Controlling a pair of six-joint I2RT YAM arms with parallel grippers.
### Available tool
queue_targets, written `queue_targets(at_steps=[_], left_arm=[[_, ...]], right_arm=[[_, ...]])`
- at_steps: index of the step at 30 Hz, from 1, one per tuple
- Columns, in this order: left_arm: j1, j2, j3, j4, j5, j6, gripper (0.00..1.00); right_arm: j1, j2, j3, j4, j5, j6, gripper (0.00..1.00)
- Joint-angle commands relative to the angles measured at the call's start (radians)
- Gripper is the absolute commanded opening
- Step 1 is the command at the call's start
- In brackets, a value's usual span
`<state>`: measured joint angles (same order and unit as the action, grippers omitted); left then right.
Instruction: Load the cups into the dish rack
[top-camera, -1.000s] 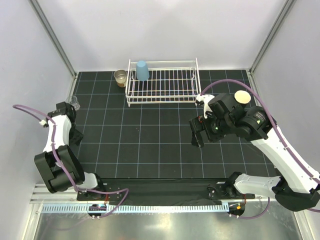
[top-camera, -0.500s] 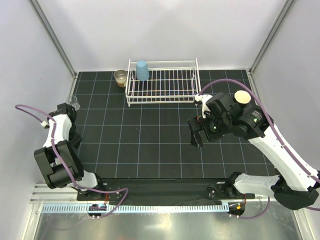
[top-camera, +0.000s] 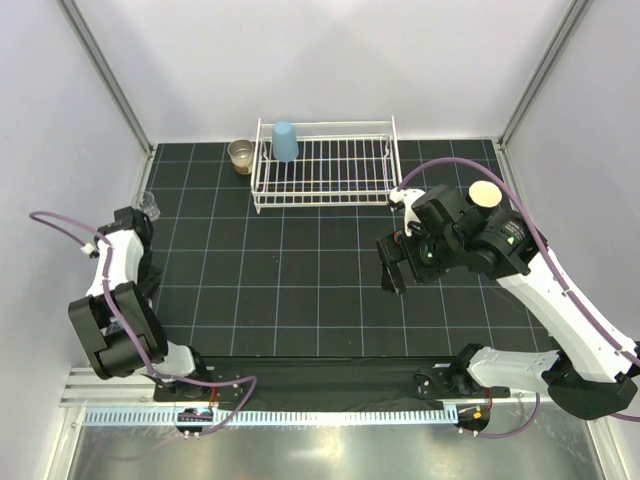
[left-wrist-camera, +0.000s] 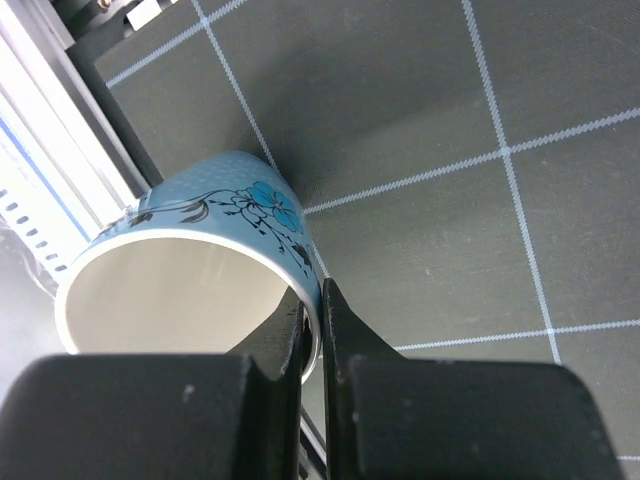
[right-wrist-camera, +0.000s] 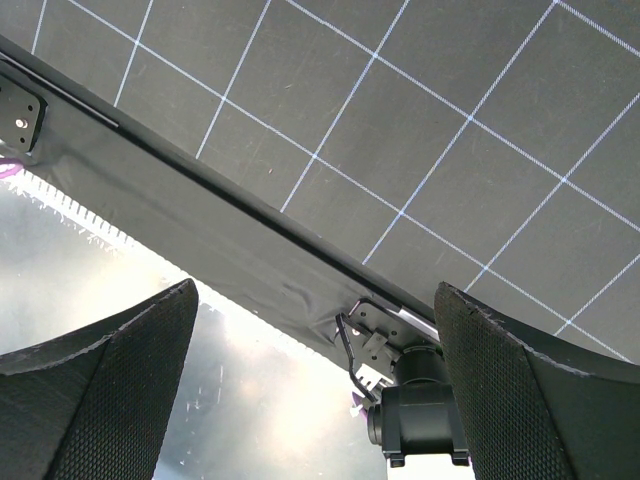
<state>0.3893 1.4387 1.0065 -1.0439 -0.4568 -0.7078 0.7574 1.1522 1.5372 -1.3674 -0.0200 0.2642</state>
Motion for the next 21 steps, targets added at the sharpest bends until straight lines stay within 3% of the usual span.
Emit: queue_targets(at_steps=[1, 8, 16, 21], left_arm=[[0.005, -0.061, 0.000, 0.007, -0.019, -0.005, 0.00], [0.006, -0.207, 0.006, -0.016, 0.087, -0.038, 0.00], [-0.050, -0.478, -0.072, 0.068, 0.476, -0.212, 0.00], [-0.156, -0.632, -0.108, 0.160, 0.596, -0.381, 0.00]], right_arm=[[0.005, -0.014, 0.014, -0.029, 0.015, -0.005, 1.00], [0.003, -0.016, 0.015, -0.027, 0.011, -0.005, 1.00], [0.005, -0.022, 0.005, -0.035, -0.006, 0.012, 1.00], [0.003, -0.046, -0.035, -0.013, -0.061, 0.029, 1.00]])
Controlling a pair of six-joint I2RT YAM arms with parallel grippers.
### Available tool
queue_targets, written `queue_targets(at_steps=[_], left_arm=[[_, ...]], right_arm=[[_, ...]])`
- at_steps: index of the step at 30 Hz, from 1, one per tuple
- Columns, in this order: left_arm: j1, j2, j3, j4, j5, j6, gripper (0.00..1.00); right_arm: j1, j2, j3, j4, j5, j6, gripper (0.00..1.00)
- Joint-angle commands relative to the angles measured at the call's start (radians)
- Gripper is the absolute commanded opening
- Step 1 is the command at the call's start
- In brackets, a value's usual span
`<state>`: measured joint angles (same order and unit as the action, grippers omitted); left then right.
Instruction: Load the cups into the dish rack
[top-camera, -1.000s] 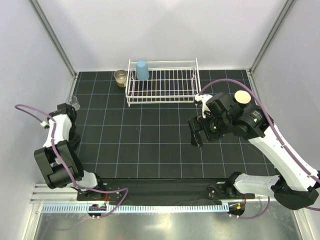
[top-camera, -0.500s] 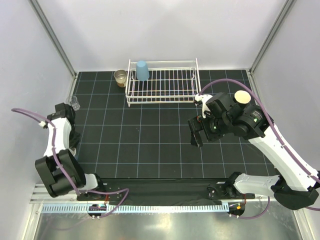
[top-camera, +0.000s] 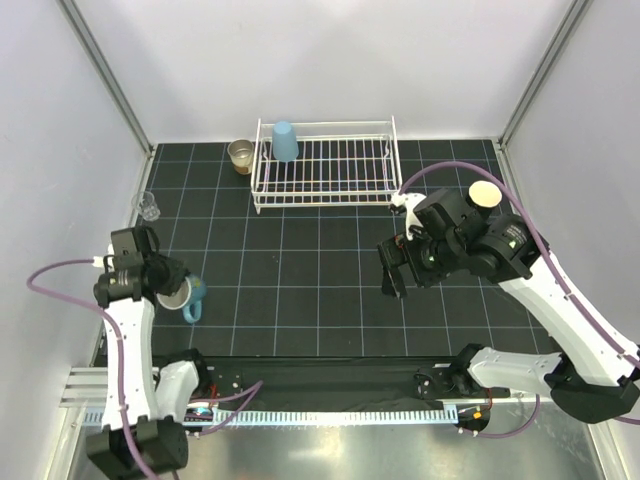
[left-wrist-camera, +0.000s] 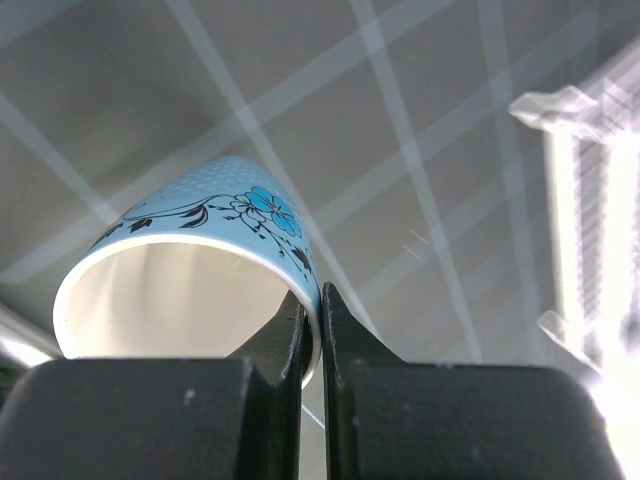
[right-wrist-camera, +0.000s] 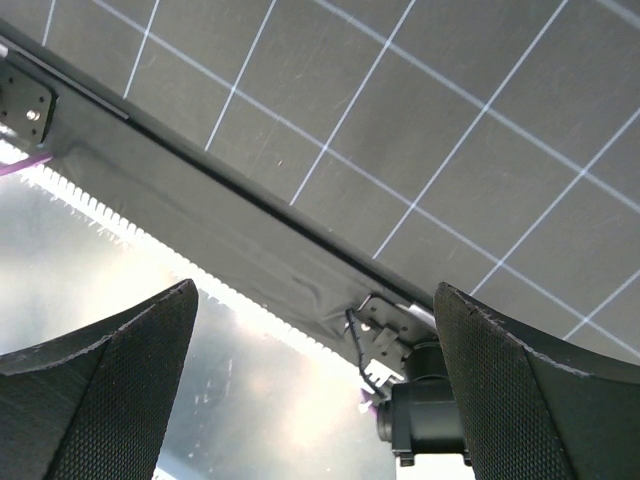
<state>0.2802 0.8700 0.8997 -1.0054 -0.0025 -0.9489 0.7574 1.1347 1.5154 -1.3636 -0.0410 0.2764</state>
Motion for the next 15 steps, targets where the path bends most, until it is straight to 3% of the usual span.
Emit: queue_targets(at_steps=[1, 9, 15], left_arm=[[-0.083, -0.078, 0.001, 0.132, 0.151, -0.158, 0.00], [-0.223, -0.140, 0.059, 0.290, 0.277, -0.292, 0.00], [-0.268, -0.141, 0.087, 0.433, 0.372, -0.399, 0.00]], right_arm=[[0.005, -0.036, -0.026, -0.012, -0.048, 0.023, 1.00], [0.005, -0.096, -0.107, 0.058, -0.128, 0.072, 1.00], [0.005, -0.142, -0.161, 0.138, -0.178, 0.109, 1.00]])
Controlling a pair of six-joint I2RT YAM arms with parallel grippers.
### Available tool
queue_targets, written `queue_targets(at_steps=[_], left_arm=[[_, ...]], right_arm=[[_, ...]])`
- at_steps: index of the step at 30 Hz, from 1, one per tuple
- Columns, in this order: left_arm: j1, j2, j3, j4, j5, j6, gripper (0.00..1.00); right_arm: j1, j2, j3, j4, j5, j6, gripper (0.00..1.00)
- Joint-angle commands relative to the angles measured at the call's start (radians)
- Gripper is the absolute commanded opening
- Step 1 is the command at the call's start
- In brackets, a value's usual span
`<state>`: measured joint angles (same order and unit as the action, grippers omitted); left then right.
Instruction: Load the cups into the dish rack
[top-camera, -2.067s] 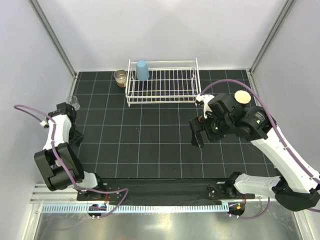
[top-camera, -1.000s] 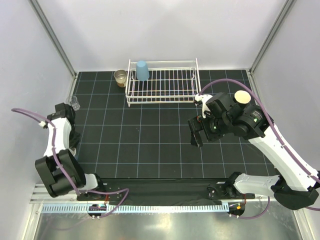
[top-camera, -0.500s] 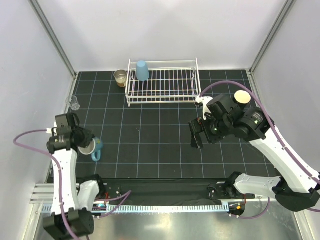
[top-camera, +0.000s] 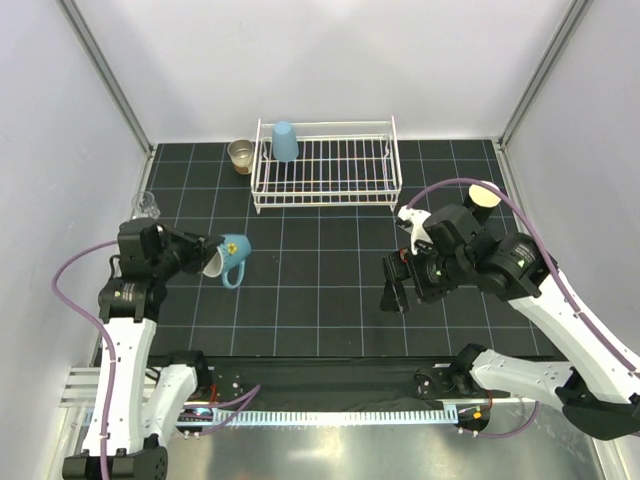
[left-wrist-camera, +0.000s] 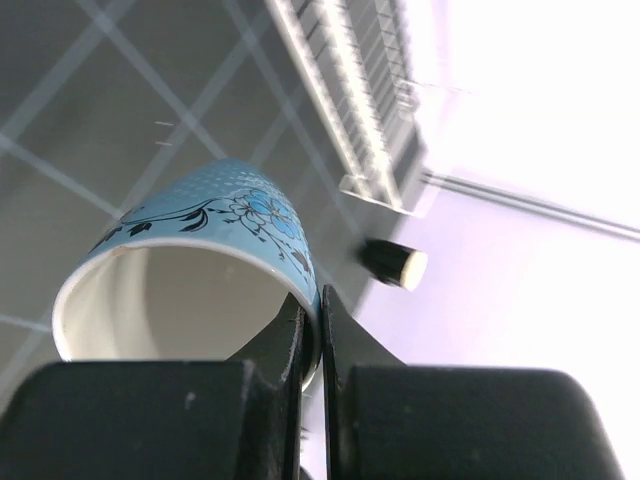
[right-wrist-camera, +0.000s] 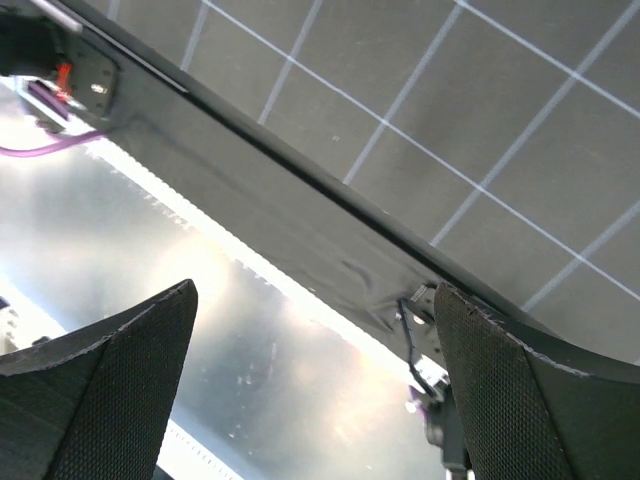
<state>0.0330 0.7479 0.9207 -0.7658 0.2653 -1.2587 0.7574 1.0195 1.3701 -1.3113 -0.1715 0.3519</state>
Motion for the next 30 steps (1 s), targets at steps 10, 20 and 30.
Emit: queue_targets(at_steps=[10, 20, 30], left_arm=[[-0.189, 0.057, 0.098, 0.551, 0.140, -0.240, 0.00], [-0.304, 0.255, 0.124, 1.162, 0.209, -0.363, 0.00], [-0.326, 0.346, 0.119, 1.474, 0.187, -0.542, 0.00]], right_arm=[[0.003, -0.058, -0.048, 0.273, -0.160, 0.090, 1.00], [0.003, 0.041, 0.136, 0.464, -0.200, 0.070, 1.00], [0.003, 0.089, 0.145, 0.667, -0.250, 0.105, 1.00]])
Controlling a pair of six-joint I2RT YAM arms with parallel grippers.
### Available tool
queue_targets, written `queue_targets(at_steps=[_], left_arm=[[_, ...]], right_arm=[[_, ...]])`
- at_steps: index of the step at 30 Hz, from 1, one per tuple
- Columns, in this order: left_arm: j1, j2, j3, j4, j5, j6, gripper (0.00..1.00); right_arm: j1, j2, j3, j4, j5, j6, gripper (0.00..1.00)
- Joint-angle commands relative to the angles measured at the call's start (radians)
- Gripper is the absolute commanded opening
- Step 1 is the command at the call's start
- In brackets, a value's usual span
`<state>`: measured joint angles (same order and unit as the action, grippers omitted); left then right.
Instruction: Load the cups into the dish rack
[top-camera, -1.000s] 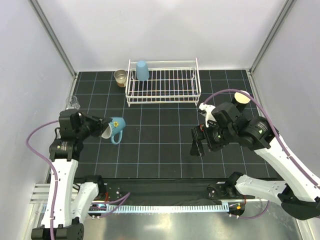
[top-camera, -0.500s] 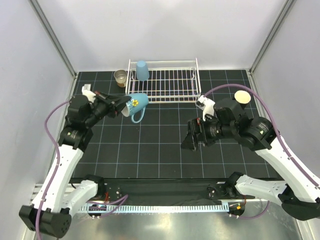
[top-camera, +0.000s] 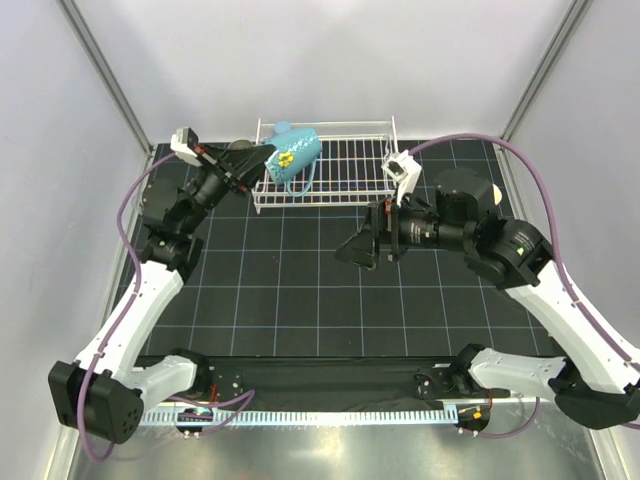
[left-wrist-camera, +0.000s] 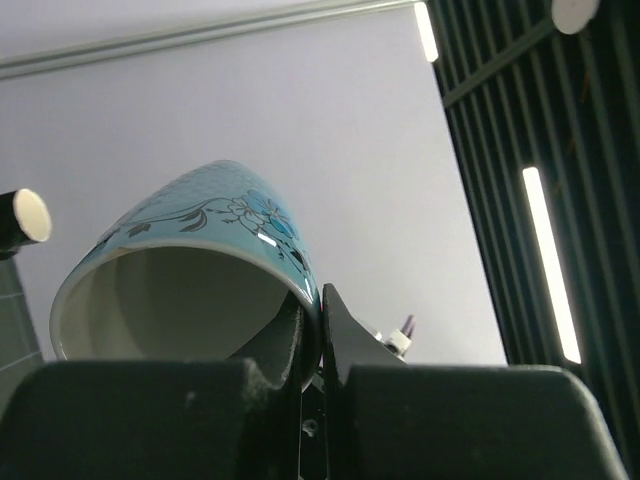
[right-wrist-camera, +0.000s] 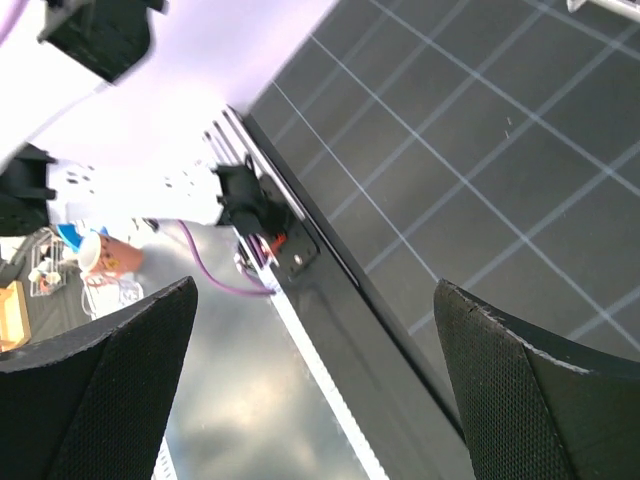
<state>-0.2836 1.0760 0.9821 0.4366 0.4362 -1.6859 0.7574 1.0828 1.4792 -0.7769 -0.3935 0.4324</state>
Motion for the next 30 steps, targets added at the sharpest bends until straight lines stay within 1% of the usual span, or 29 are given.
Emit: queue_targets(at_steps=[1, 2, 6, 7, 8, 9, 11, 15, 18, 19, 23, 24, 26, 27, 30], left_arm=[[-0.014, 0.027, 0.066, 0.274, 0.028, -0.127, 0.00], [-0.023, 0.041, 0.087, 0.274, 0.035, -0.158, 0.01], [-0.045, 0.078, 0.159, 0.254, 0.087, -0.199, 0.00], [-0.049, 0.084, 0.173, 0.254, 0.105, -0.207, 0.00], [-0.061, 0.090, 0.182, 0.254, 0.110, -0.213, 0.00], [-0.068, 0.096, 0.196, 0.254, 0.116, -0.222, 0.00], [-0.086, 0.098, 0.199, 0.254, 0.121, -0.224, 0.01], [-0.118, 0.104, 0.182, 0.235, 0.107, -0.225, 0.00], [-0.161, 0.108, 0.178, 0.234, 0.061, -0.210, 0.01], [-0.172, 0.116, 0.184, 0.234, 0.052, -0.204, 0.00], [-0.216, 0.145, 0.211, 0.235, 0.064, -0.198, 0.00], [-0.221, 0.148, 0.214, 0.235, 0.065, -0.198, 0.01], [-0.233, 0.154, 0.211, 0.235, 0.064, -0.199, 0.00], [-0.236, 0.154, 0.210, 0.238, 0.061, -0.198, 0.01], [-0.243, 0.160, 0.201, 0.243, 0.055, -0.205, 0.00]], right_arm=[[0.002, 0.034, 0.038, 0.142, -0.027, 0.028, 0.99], [0.002, 0.042, 0.044, 0.155, -0.022, 0.028, 0.99], [-0.026, 0.087, 0.062, 0.179, -0.039, 0.023, 0.96], [-0.044, 0.094, 0.064, 0.183, -0.056, 0.031, 0.94], [-0.091, 0.104, 0.066, 0.203, -0.079, 0.035, 0.93], [-0.114, 0.112, 0.072, 0.211, -0.138, 0.037, 0.90], [-0.170, 0.141, 0.102, 0.215, -0.180, 0.028, 0.86], [-0.223, 0.183, 0.170, 0.211, -0.261, -0.012, 0.79], [-0.230, 0.210, 0.191, 0.244, -0.300, 0.002, 0.72], [-0.230, 0.218, 0.191, 0.260, -0.335, 0.021, 0.71], [-0.230, 0.227, 0.133, 0.402, -0.383, 0.112, 0.65], [-0.231, 0.224, 0.125, 0.421, -0.383, 0.130, 0.61], [-0.230, 0.223, 0.107, 0.465, -0.383, 0.164, 0.55], [-0.230, 0.221, 0.099, 0.481, -0.384, 0.176, 0.47], [-0.230, 0.215, 0.069, 0.530, -0.384, 0.216, 0.39]])
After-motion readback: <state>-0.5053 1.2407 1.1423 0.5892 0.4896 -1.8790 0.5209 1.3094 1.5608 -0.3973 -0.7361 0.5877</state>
